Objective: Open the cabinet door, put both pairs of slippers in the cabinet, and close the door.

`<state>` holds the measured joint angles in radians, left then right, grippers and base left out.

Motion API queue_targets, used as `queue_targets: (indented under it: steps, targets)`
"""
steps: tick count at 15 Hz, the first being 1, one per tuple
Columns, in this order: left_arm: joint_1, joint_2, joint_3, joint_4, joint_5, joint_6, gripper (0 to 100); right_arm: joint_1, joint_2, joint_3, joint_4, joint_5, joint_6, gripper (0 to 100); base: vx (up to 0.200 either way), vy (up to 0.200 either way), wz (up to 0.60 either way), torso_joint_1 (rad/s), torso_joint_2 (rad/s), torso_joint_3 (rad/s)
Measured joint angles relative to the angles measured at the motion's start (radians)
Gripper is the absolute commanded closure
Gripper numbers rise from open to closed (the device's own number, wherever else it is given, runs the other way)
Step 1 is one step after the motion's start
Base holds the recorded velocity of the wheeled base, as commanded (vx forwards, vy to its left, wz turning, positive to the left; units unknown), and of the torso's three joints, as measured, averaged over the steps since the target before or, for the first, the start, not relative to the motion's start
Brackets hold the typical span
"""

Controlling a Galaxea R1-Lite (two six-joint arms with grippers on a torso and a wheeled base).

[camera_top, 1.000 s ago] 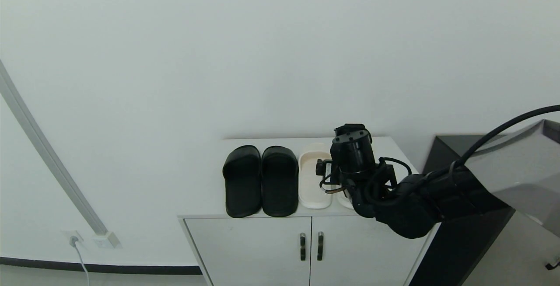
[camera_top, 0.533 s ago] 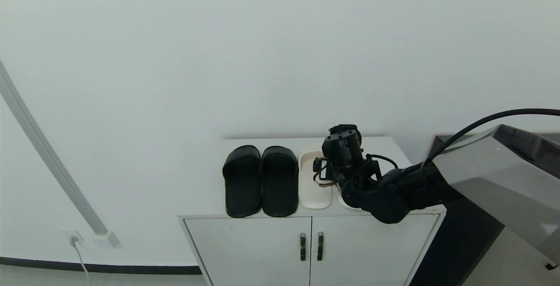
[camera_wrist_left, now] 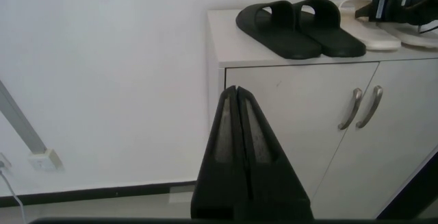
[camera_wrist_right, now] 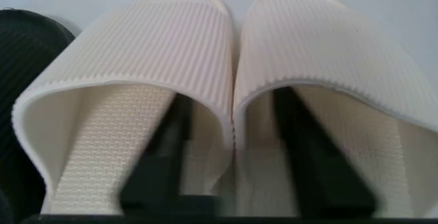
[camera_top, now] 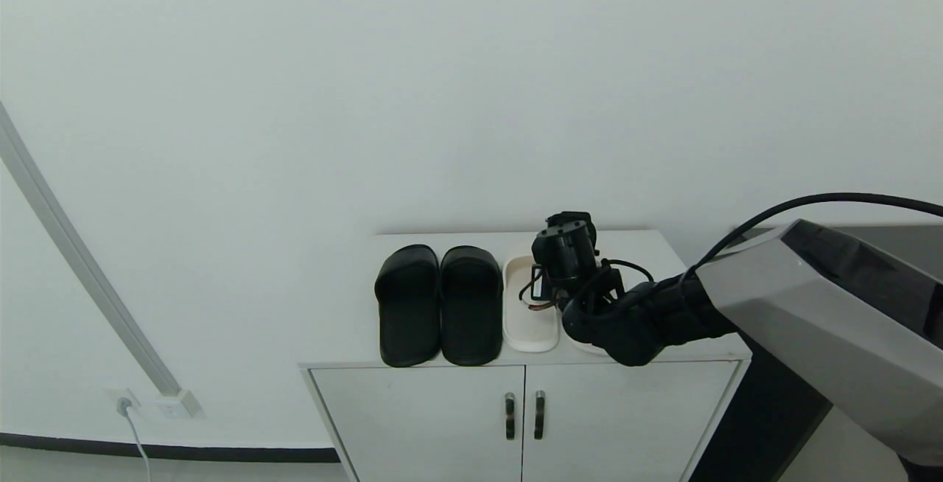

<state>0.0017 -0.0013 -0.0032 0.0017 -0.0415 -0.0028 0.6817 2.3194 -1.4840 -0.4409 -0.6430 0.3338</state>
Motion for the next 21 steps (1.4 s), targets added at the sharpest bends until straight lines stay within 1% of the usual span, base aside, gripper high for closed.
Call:
queue_targets:
  steps: [4, 7, 10, 12, 14, 16, 19, 21]
  targets:
    - [-0.001, 0.000, 0.000, 0.000, 0.000, 0.000, 100, -0.004, 0.007, 0.001, -0.004, -0.002, -0.004, 100, 0.000, 0.000, 0.00, 0.000, 0.00, 0.000]
    - [0.000, 0.000, 0.000, 0.000, 0.000, 0.000, 100, -0.001, -0.018, 0.033, -0.006, -0.003, -0.013, 100, 0.000, 0.000, 0.00, 0.000, 0.00, 0.000]
    - [0.000, 0.000, 0.000, 0.000, 0.000, 0.000, 100, 0.008, -0.104, 0.132, -0.055, 0.004, -0.056, 100, 0.000, 0.000, 0.00, 0.000, 0.00, 0.000]
    - [0.000, 0.000, 0.000, 0.000, 0.000, 0.000, 100, 0.021, -0.184, 0.252, -0.139, 0.048, -0.109, 100, 0.000, 0.000, 0.00, 0.000, 0.00, 0.000]
    - [-0.001, 0.000, 0.000, 0.000, 0.000, 0.000, 100, 0.031, -0.273, 0.417, -0.244, 0.131, -0.173, 100, 0.000, 0.000, 0.00, 0.000, 0.00, 0.000]
    - [0.000, 0.000, 0.000, 0.000, 0.000, 0.000, 100, 0.041, -0.386, 0.593, -0.319, 0.253, -0.220, 100, 0.000, 0.000, 0.00, 0.000, 0.00, 0.000]
    - [0.000, 0.000, 0.000, 0.000, 0.000, 0.000, 100, 0.053, -0.577, 0.826, -0.346, 0.470, -0.241, 100, 0.000, 0.000, 0.00, 0.000, 0.00, 0.000]
    - [0.000, 0.000, 0.000, 0.000, 0.000, 0.000, 100, 0.061, -0.699, 0.951, -0.325, 0.622, -0.247, 100, 0.000, 0.000, 0.00, 0.000, 0.00, 0.000]
